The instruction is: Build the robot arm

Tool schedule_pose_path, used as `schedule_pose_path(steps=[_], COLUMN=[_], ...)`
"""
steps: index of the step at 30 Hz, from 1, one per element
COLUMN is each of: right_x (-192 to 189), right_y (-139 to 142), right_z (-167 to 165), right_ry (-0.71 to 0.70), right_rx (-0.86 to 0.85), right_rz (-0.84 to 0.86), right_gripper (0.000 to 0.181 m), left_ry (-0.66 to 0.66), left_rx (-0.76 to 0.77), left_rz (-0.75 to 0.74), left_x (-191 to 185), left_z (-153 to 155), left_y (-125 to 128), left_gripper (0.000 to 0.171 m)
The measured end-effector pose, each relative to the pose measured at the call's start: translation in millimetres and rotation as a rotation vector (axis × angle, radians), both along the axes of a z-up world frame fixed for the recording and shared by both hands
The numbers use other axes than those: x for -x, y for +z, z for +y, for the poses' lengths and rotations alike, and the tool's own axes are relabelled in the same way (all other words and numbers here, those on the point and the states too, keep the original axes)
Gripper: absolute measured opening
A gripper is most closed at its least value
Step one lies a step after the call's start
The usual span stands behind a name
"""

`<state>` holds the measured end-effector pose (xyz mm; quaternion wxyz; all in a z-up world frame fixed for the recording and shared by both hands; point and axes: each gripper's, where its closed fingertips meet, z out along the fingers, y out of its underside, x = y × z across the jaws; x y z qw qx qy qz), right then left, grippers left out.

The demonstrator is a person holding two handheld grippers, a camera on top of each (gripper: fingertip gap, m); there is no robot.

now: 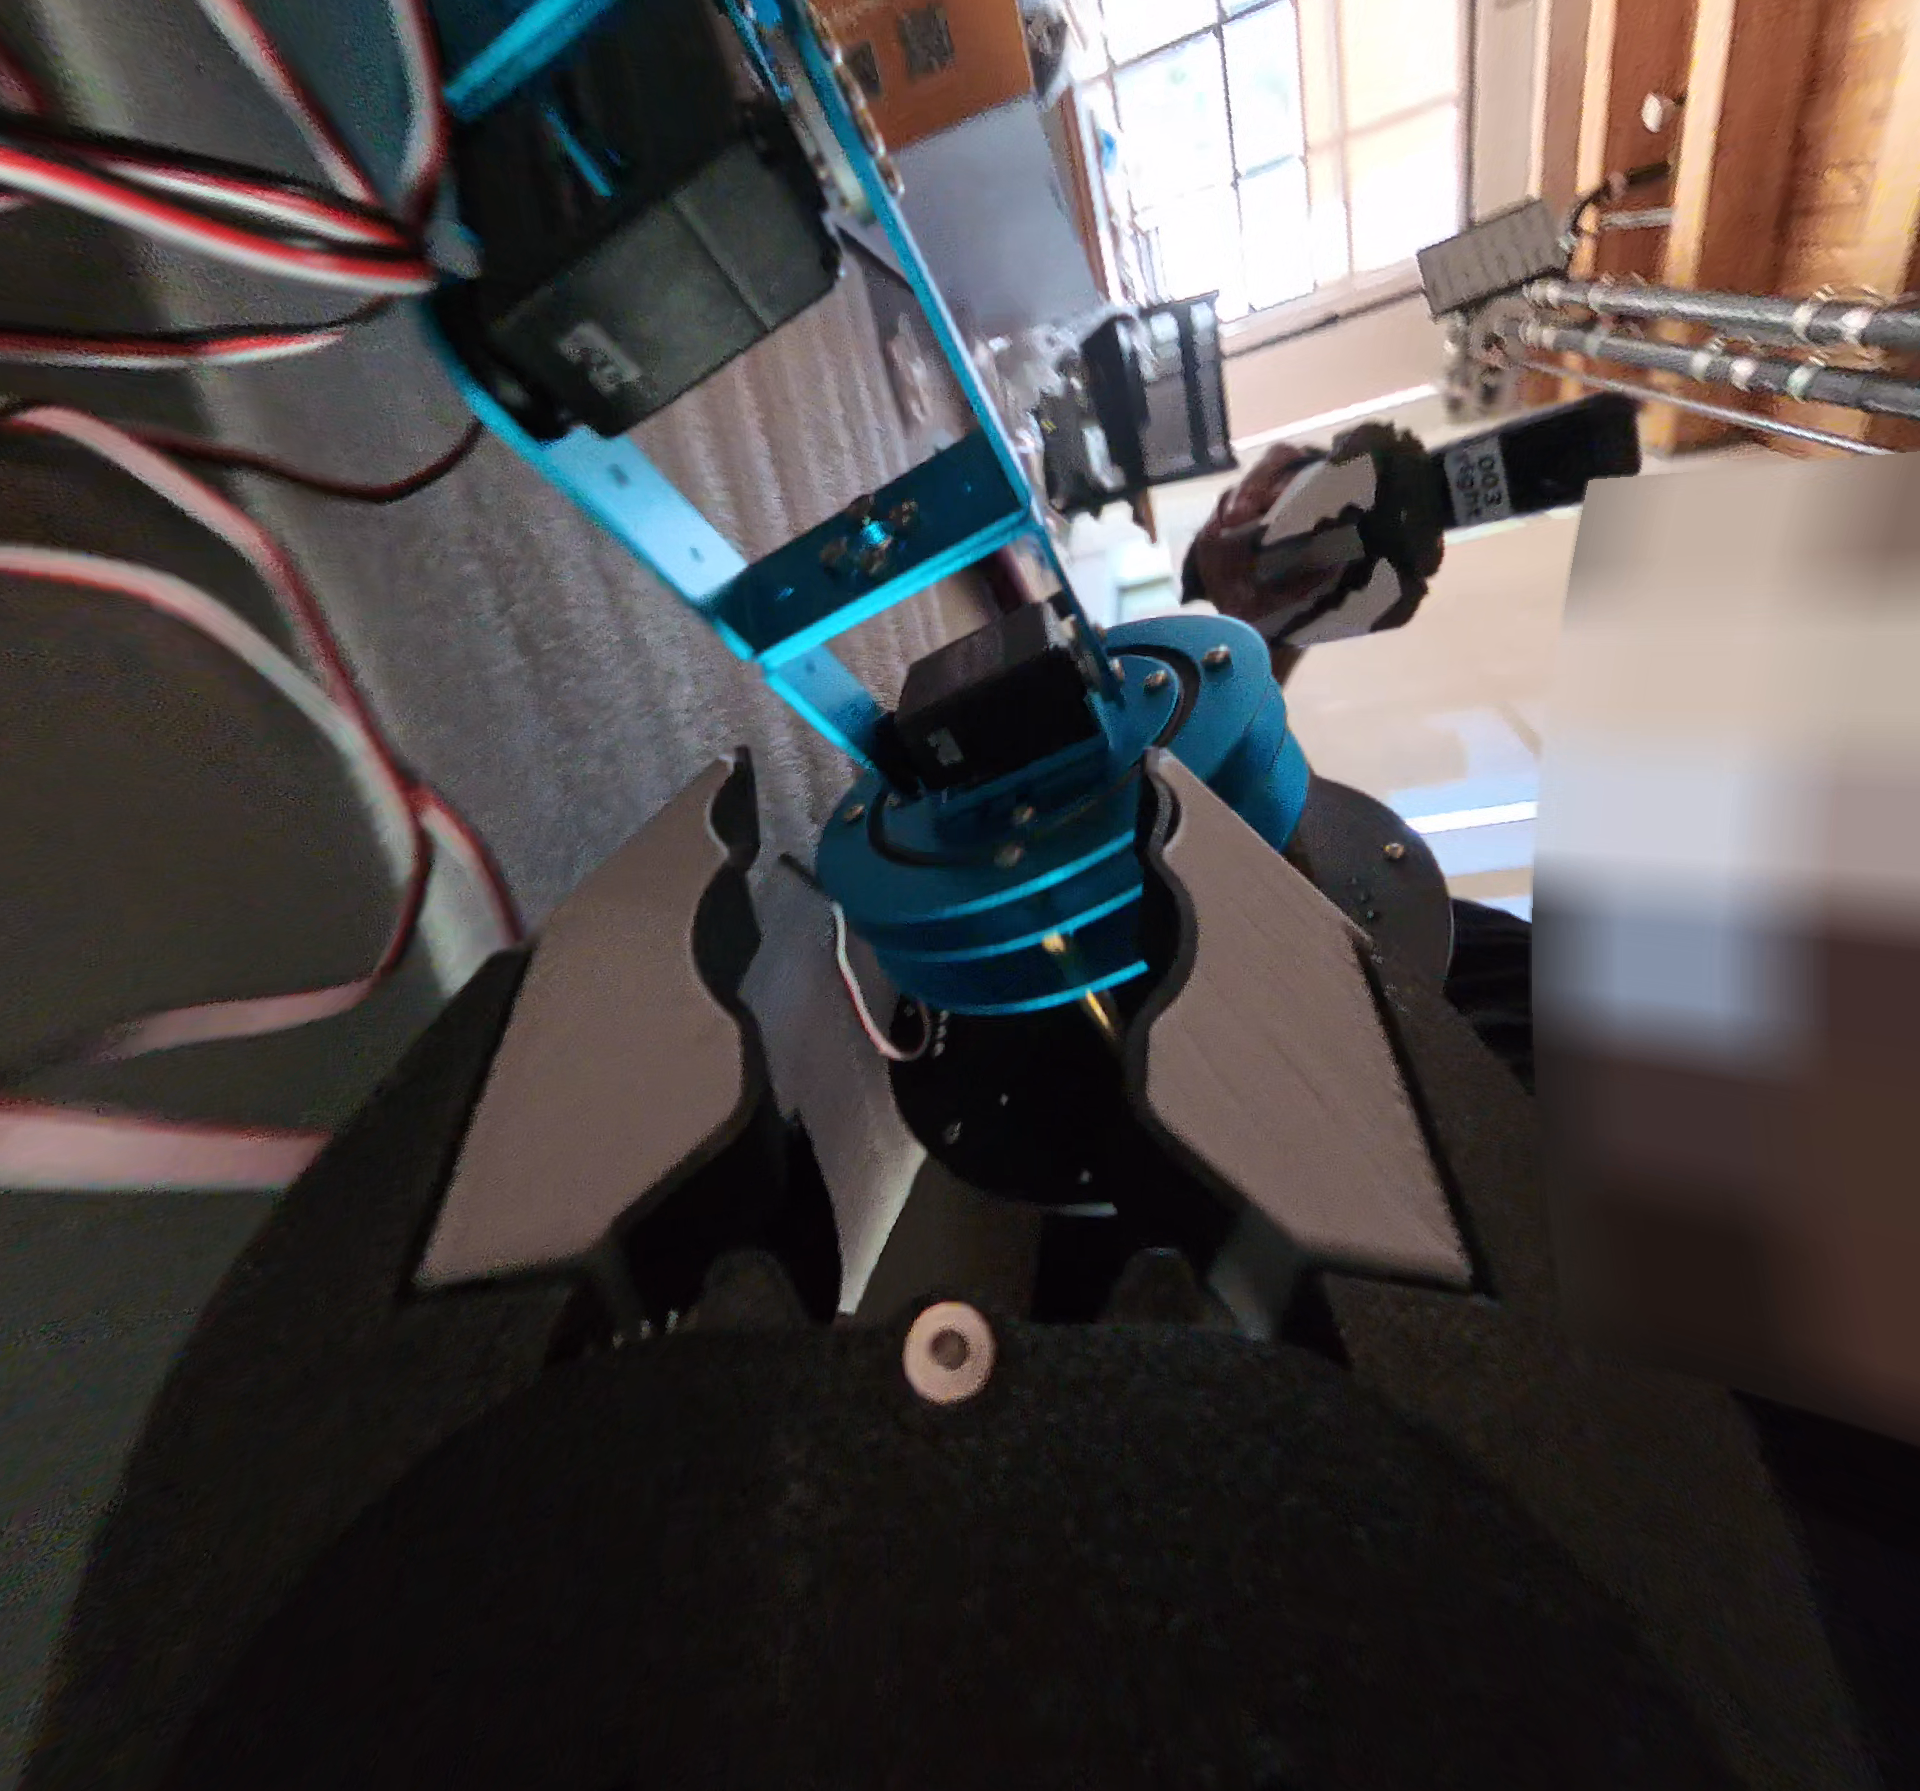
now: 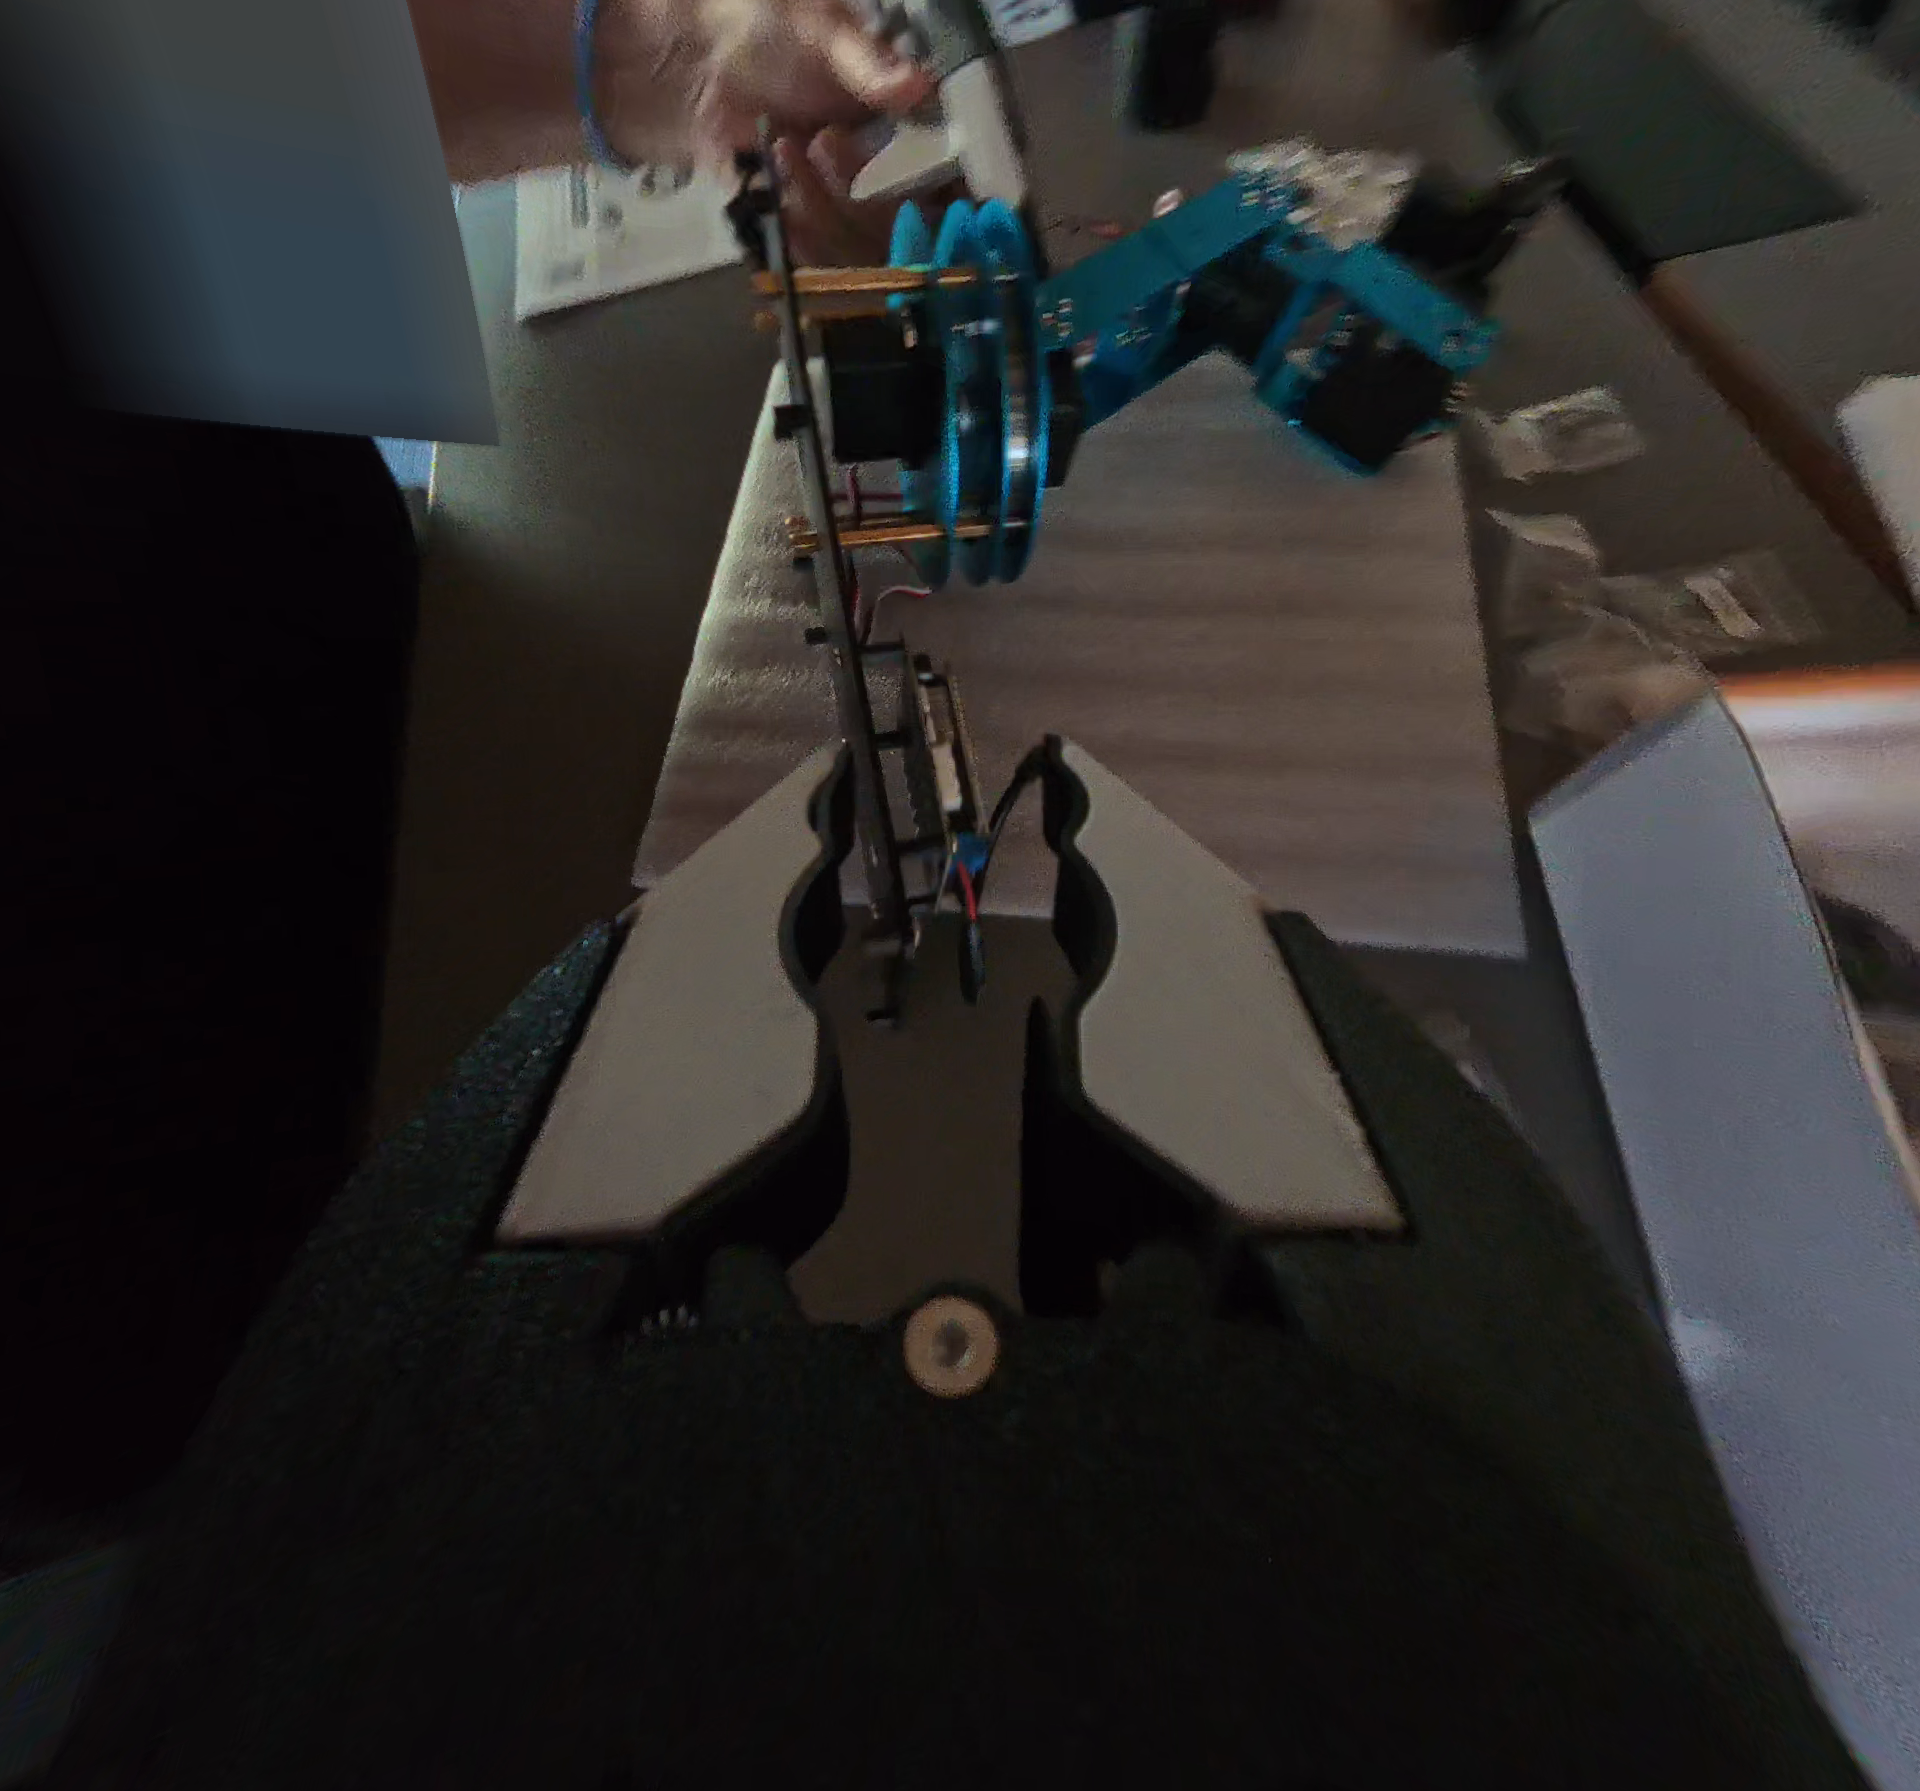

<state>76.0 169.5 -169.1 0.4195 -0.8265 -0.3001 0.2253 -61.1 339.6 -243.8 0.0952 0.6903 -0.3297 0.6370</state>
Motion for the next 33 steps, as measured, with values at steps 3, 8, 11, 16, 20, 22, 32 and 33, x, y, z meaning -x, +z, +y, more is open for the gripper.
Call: schedule_pose_path(steps=[3,8,11,16,20,22,32,33], right_x=[-14,-6,-8,14,43,48,10,9], right_y=[-13,-44,-39,-34,-49,-49,-50,-54], right_z=[-25,-41,-51,-90,-116,-125,-161,-160], right_ry=[-0.112,-0.242,-0.37,-0.558,-0.615,-0.63,-0.81,-0.801], right_rx=[-0.006,-0.027,-0.111,-0.3,-0.32,-0.32,-0.277,-0.231], right_rz=[0.118,0.116,0.041,-0.01,-0.064,-0.054,-0.003,0.029], right_gripper=[0.04,0.042,0.037,0.029,0.032,0.033,0.039,0.044], left_ry=[0.08,0.17,0.184,0.307,0.408,0.432,0.287,0.248], left_rx=[-0.052,-0.218,-0.426,-0.7,-0.861,-0.878,-1.175,-1.19], left_rz=[-0.068,-0.224,-0.292,-0.342,-0.372,-0.382,-0.231,-0.225], left_x=[28,61,75,102,105,98,56,54], left_z=[11,6,-20,-78,-136,-166,-264,-271], left_y=[14,46,63,83,84,78,26,24], left_gripper=[0.085,0.074,0.071,0.065,0.059,0.057,0.041,0.04])
